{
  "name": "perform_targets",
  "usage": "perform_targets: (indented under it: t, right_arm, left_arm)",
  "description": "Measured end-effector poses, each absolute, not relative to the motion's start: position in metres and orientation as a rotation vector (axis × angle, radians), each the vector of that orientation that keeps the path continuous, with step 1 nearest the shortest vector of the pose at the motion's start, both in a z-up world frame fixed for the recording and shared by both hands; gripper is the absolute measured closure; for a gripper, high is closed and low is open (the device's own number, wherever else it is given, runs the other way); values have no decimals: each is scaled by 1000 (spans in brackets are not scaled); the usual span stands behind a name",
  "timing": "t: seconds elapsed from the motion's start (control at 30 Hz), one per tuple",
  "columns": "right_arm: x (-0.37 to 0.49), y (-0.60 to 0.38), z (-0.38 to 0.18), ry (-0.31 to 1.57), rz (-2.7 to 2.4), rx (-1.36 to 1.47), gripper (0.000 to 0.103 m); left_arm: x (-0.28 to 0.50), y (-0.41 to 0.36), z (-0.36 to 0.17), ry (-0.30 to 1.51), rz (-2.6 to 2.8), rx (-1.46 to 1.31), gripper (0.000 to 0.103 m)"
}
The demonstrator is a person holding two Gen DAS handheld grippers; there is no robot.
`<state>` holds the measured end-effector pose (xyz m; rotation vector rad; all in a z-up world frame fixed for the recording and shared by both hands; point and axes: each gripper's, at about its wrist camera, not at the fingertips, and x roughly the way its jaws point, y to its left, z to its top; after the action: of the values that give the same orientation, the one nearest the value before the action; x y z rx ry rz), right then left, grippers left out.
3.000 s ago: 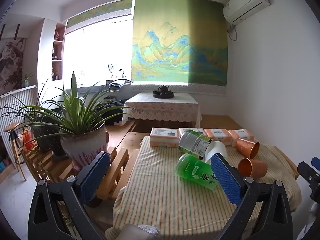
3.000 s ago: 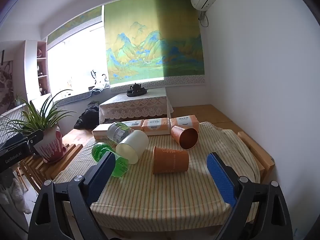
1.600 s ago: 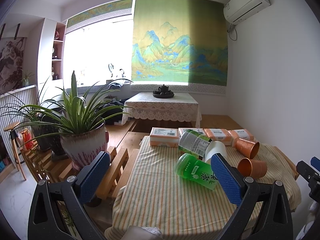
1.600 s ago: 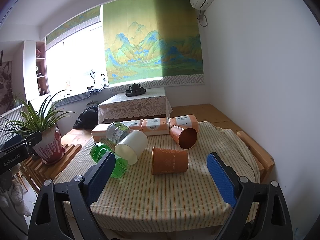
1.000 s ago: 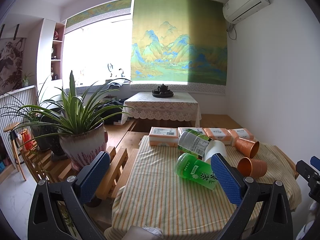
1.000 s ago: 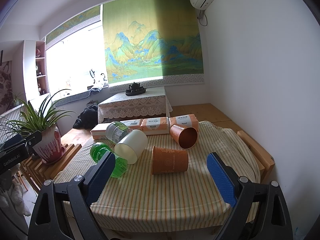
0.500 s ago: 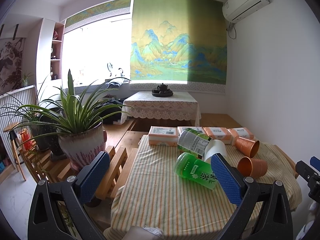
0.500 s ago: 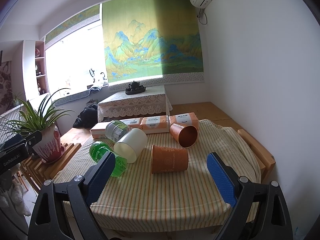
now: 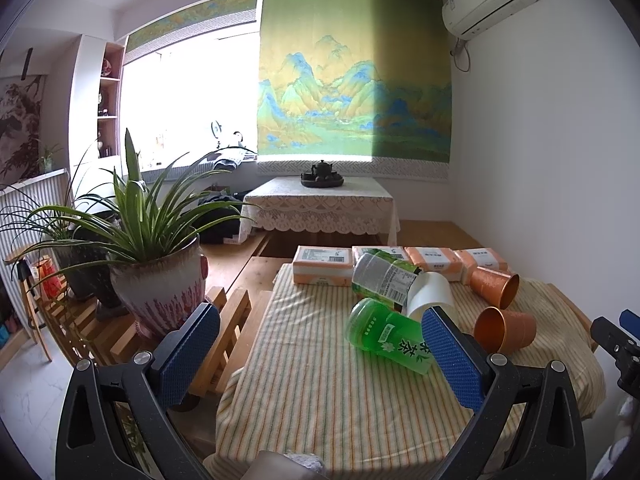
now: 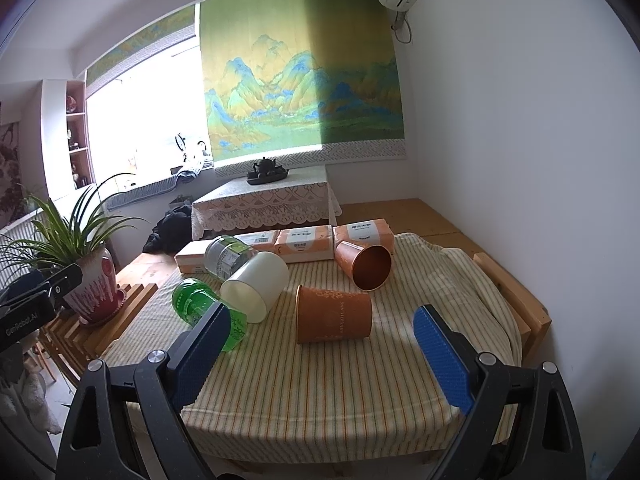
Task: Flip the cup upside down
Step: 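Move the right gripper toward the large orange paper cup lying sideways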
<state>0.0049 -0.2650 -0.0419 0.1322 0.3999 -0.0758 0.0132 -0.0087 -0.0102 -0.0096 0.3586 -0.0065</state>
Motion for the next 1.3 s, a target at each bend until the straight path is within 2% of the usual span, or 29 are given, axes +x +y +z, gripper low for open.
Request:
perform_targets:
  t: [0.33, 0.53, 0.7, 1.1, 1.17, 1.23, 1.3]
  right_arm:
    - [17, -274, -46, 425, -94, 135, 13]
    - [48, -285, -57, 529, -32, 132, 12]
    - [78, -302, -73, 625, 23, 230, 12]
    - [131, -348, -97, 714, 96, 433, 12]
    - [143, -361, -103, 739, 99, 494, 16]
    - [152, -372, -111, 770, 123, 571, 37]
    - [160, -380, -121, 804, 151, 642, 42]
  left_arm:
    - [20, -10, -16, 373, -13, -10, 1]
    - [26, -13, -21, 387, -23, -2, 1]
    - [31, -17, -26, 401, -39, 6, 1]
    - [35, -39, -40, 433, -99, 46, 1]
    - [36, -42, -41, 434, -105, 49, 1]
    - [37, -44, -42, 436, -104, 55, 1]
    - [39, -43, -42, 440, -101, 55, 1]
